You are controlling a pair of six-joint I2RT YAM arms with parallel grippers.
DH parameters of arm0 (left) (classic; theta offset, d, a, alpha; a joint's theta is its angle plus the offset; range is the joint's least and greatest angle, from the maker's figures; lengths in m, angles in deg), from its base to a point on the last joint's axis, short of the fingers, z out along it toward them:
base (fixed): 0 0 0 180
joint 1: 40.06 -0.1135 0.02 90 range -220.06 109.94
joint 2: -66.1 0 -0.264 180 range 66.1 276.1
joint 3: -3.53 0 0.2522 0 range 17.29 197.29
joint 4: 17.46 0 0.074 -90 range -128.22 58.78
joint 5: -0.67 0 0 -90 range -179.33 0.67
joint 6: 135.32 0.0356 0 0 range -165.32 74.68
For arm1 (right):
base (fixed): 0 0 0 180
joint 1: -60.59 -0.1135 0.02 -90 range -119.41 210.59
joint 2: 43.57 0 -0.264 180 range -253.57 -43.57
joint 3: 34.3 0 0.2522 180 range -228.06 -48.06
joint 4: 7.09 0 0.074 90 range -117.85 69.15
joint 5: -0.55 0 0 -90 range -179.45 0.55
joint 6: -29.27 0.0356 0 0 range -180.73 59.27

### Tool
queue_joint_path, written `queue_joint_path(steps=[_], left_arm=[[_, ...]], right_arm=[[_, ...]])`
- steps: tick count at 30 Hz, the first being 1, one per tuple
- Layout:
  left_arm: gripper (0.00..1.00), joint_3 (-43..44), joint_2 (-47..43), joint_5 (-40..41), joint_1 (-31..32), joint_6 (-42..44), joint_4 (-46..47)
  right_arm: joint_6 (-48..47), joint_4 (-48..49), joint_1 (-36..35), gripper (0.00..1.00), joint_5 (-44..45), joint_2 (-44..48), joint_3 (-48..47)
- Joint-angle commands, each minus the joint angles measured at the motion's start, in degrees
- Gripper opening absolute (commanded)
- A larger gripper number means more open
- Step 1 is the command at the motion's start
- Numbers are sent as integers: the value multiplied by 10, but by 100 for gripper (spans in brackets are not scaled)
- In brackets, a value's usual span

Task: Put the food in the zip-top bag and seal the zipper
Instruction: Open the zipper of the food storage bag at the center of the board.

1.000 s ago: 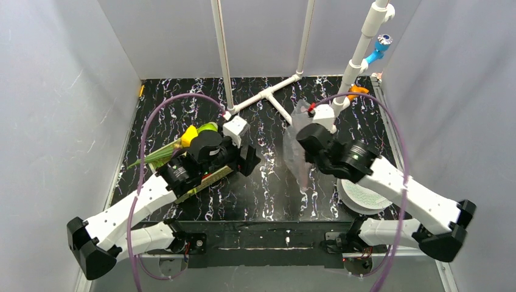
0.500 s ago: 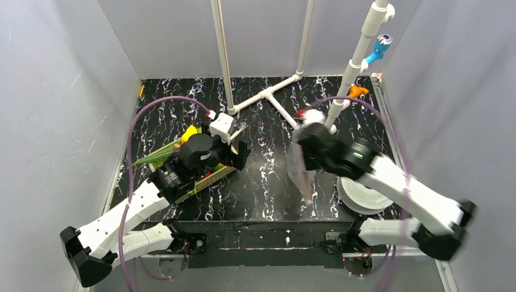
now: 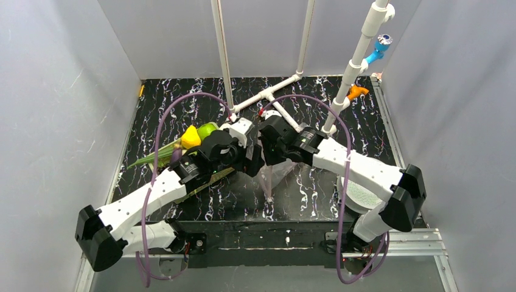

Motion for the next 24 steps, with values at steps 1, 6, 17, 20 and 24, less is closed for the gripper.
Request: queue_joint_path(steps=[1,6,17,20,24], left_arm=[[90,26,14,-50,0,-33,-11],[72,22,17,-56,0,-39,-3],[23,15,-40,98,0,4,-29],[10,3,-63,106,0,10,-13],[0,-9,-84,46,0,15,21]], right_arm=[[35,78,5,1,-23,64,26],[39,93,10,1,-46,84,34],[-22,-7,10,1,-73,130,19],[-31,-55,10,1,-137,154,6],[-40,-101,11,1,-233,203,-33]])
